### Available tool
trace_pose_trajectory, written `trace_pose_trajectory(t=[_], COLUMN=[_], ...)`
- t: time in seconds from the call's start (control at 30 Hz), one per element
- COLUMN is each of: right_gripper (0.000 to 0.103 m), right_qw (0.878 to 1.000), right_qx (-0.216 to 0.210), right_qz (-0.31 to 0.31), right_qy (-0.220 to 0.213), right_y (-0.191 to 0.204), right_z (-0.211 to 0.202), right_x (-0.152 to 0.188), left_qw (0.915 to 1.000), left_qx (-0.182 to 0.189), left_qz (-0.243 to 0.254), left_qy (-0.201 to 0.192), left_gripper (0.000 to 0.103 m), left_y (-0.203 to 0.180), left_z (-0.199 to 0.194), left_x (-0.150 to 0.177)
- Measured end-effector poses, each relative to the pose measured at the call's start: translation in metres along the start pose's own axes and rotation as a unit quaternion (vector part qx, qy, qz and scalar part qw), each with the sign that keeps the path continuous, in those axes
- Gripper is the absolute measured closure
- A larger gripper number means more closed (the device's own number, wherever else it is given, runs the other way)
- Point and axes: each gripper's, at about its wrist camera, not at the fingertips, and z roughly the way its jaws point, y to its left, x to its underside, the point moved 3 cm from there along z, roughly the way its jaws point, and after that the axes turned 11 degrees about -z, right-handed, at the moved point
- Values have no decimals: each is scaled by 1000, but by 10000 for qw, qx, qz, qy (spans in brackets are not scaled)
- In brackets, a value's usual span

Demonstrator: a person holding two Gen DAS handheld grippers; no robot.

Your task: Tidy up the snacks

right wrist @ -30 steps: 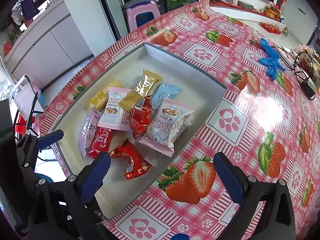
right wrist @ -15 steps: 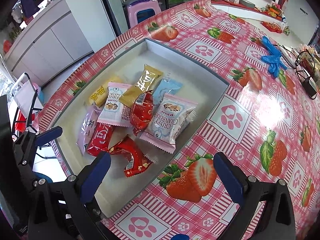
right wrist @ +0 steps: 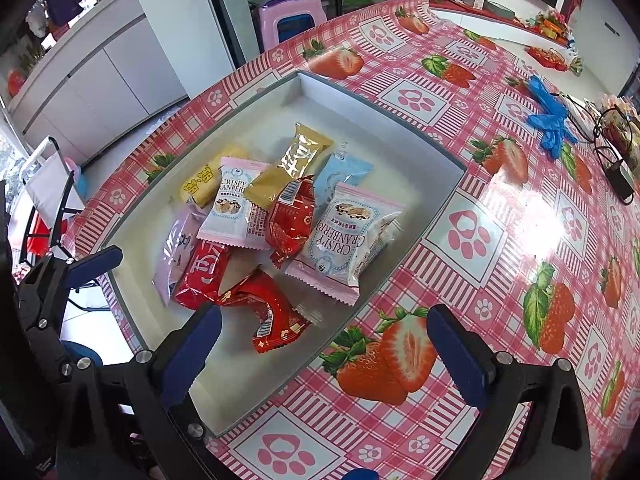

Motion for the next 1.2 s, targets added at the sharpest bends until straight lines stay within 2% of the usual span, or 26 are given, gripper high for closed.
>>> trace_pose_trajectory(t=[0.3,0.57,1.2], right_gripper=[0,0,0], right_qw=[10000,9995,9986], right_qx=[48,269,382], right_qz=[-44,-191,-363], right_qy=[-2,4,14], right_y=[2,5,10], right_z=[-1,-1,0], right_x=[-1,-2,-1], left_qw=[10000,10000,10000], left_qx=[5,-2,16], left_qz=[14,40,83], left_qy=[-6,-22,-30], left_gripper=[0,0,0], left_y=[-1,-4,-7], left_z=[-1,-2,-2], left_x=[0,1,2])
